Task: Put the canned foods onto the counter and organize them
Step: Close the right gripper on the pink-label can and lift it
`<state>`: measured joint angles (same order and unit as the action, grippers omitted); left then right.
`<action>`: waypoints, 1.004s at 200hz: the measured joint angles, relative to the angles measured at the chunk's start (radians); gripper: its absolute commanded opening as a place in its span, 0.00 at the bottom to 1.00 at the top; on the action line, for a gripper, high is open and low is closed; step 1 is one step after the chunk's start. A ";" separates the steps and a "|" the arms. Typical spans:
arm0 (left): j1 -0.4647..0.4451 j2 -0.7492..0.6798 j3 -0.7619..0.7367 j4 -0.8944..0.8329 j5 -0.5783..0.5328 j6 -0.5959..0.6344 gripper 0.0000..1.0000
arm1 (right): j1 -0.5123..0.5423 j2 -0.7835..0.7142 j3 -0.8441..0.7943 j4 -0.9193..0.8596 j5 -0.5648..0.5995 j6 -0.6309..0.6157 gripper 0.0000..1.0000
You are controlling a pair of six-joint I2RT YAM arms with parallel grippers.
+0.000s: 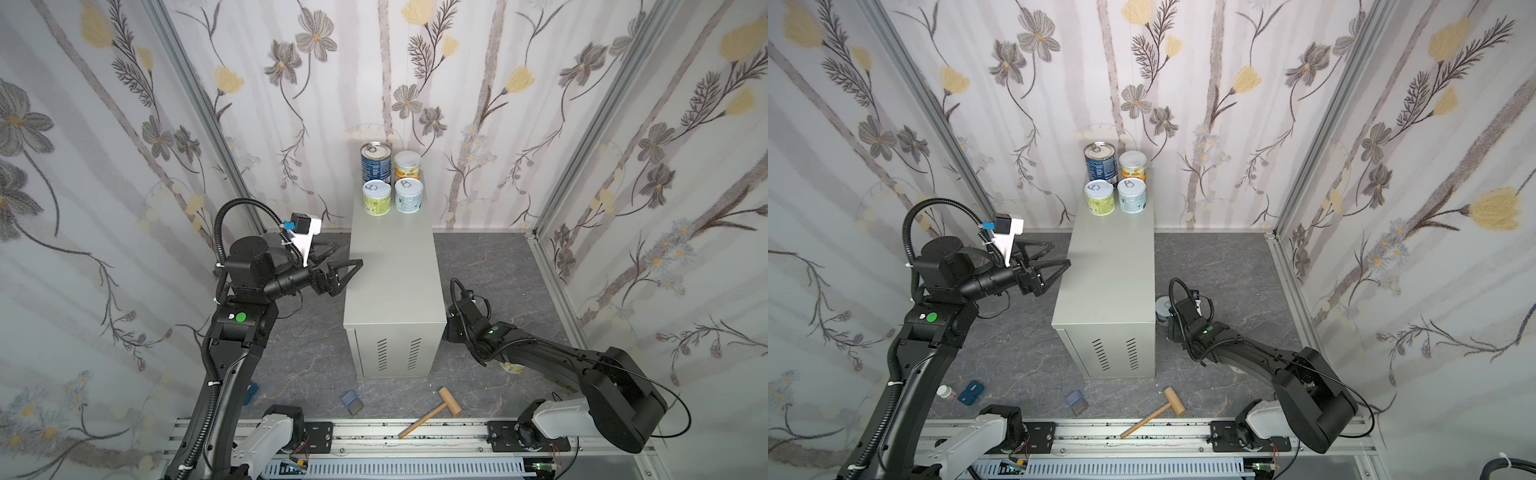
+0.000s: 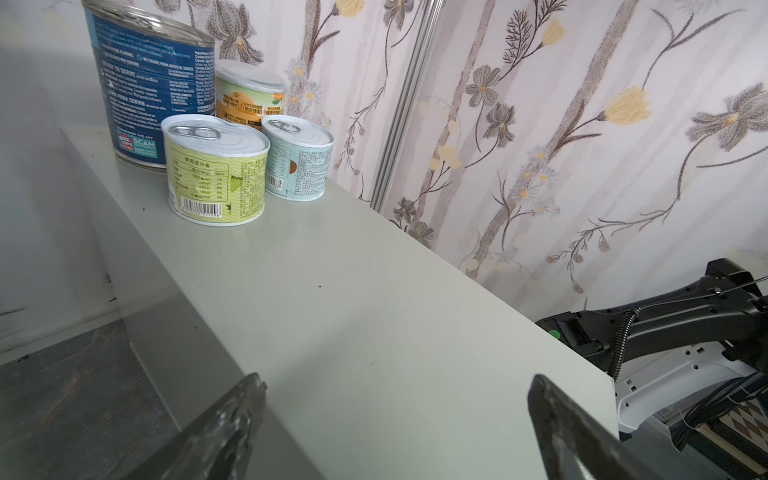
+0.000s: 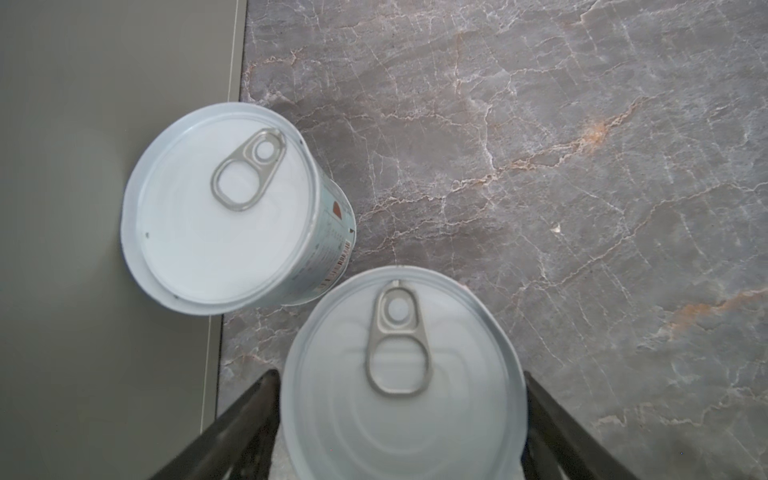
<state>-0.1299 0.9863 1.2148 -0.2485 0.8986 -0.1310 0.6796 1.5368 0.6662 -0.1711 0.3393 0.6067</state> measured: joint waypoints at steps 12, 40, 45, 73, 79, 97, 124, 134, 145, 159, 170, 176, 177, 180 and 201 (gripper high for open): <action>0.000 0.000 0.000 0.003 0.000 0.000 1.00 | 0.000 0.015 0.006 0.001 0.009 0.003 0.80; -0.001 0.000 0.000 0.005 0.000 0.000 1.00 | 0.001 0.044 0.021 0.004 0.031 0.003 0.81; -0.001 0.000 0.000 0.005 0.000 0.000 1.00 | 0.001 0.053 0.027 0.005 0.036 0.003 0.81; -0.002 0.000 -0.002 0.005 0.000 0.000 1.00 | 0.001 0.104 0.042 0.010 0.045 0.002 0.80; -0.002 0.000 -0.002 0.005 0.000 0.000 1.00 | 0.001 0.107 0.043 0.010 0.045 0.002 0.79; -0.004 0.000 -0.002 0.005 0.000 0.000 1.00 | 0.001 0.111 0.045 0.010 0.049 0.002 0.71; -0.004 0.000 -0.002 0.005 0.000 0.000 1.00 | 0.001 0.100 0.048 -0.005 0.049 -0.008 0.60; -0.004 0.000 -0.002 0.005 0.000 0.000 1.00 | 0.001 0.081 0.048 -0.019 0.051 -0.010 0.57; -0.004 0.000 -0.002 0.005 0.000 0.000 1.00 | 0.001 0.046 0.048 -0.035 0.056 -0.019 0.54; -0.004 0.000 -0.002 0.005 0.000 0.000 1.00 | 0.001 -0.007 0.055 -0.051 0.072 -0.039 0.52; -0.004 0.000 -0.003 0.005 0.000 0.000 1.00 | 0.001 -0.044 0.060 -0.056 0.084 -0.053 0.50; -0.004 0.000 -0.003 0.005 0.000 0.000 1.00 | 0.001 -0.063 0.066 -0.063 0.091 -0.064 0.50; -0.004 0.000 -0.003 0.005 0.000 0.000 1.00 | 0.001 -0.067 0.068 -0.066 0.093 -0.066 0.50; -0.004 0.000 -0.003 0.005 0.000 0.000 1.00 | 0.001 -0.076 0.074 -0.073 0.095 -0.070 0.49; -0.006 0.000 -0.003 0.005 0.000 0.000 1.00 | 0.000 -0.138 0.136 -0.130 0.114 -0.111 0.49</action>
<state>-0.1356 0.9859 1.2118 -0.2432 0.8982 -0.1310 0.6800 1.3987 0.8021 -0.3012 0.4534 0.4957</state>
